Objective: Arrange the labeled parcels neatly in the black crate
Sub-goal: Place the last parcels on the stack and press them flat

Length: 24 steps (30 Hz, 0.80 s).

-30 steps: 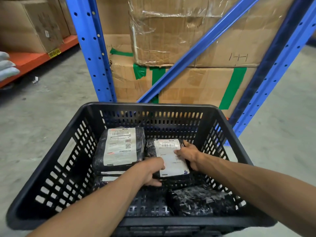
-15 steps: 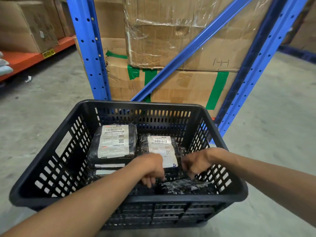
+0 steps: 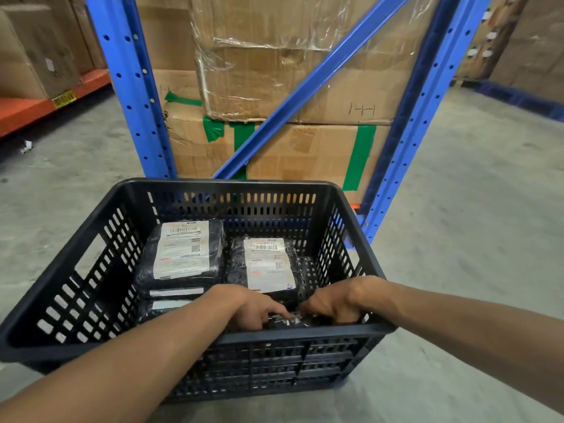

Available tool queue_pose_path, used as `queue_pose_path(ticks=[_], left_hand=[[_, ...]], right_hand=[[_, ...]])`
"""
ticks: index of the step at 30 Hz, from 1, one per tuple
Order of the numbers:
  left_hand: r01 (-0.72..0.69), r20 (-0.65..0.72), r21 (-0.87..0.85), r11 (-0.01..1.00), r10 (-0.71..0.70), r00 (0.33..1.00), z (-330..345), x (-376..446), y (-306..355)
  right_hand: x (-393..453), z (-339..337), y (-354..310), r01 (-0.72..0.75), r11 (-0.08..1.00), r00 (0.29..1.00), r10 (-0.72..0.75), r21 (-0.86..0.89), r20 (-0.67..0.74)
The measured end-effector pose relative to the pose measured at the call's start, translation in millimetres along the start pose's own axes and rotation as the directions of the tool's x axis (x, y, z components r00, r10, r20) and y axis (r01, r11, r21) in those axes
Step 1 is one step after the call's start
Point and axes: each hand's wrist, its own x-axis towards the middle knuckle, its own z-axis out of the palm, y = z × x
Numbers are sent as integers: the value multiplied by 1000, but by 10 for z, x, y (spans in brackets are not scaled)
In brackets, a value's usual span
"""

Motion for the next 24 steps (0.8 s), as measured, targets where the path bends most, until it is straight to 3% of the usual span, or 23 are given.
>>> queue_pose_path(ticks=[7,10,12,14,17,19,22,24], left_hand=[[-73,-188,-472,879,-20,982,-11,-100,-287],[-175,-334,-663,728,-78,940,-34,-167,-374],[-270,-487,-694,667,-160,858,-56,-198,-429],[-392,-631,-698,600,-255,733,-64,-211,-456],[-671,-801,-594,444,-408,439,-156,-300,-410],[-764,-827,-491,418,-500,258,-264,-389,-363],[-797,-824,-439,415,-539,174,-403,-496,-259],[-790,-781,-494,363,-584,220,-446,-537,-215]], right_hand=[[-27,-101,92,-43,976,981,82,216,-175],[-49,-212,107,-19,883,969,132,468,-209],[-106,-296,147,42,752,957,160,658,-244],[-175,-374,203,126,631,934,183,765,-305],[-250,-463,281,286,420,883,233,861,-407],[-264,-511,319,378,269,854,268,886,-446],[-256,-561,348,469,120,816,320,875,-481],[-222,-562,351,541,-8,784,366,841,-501]])
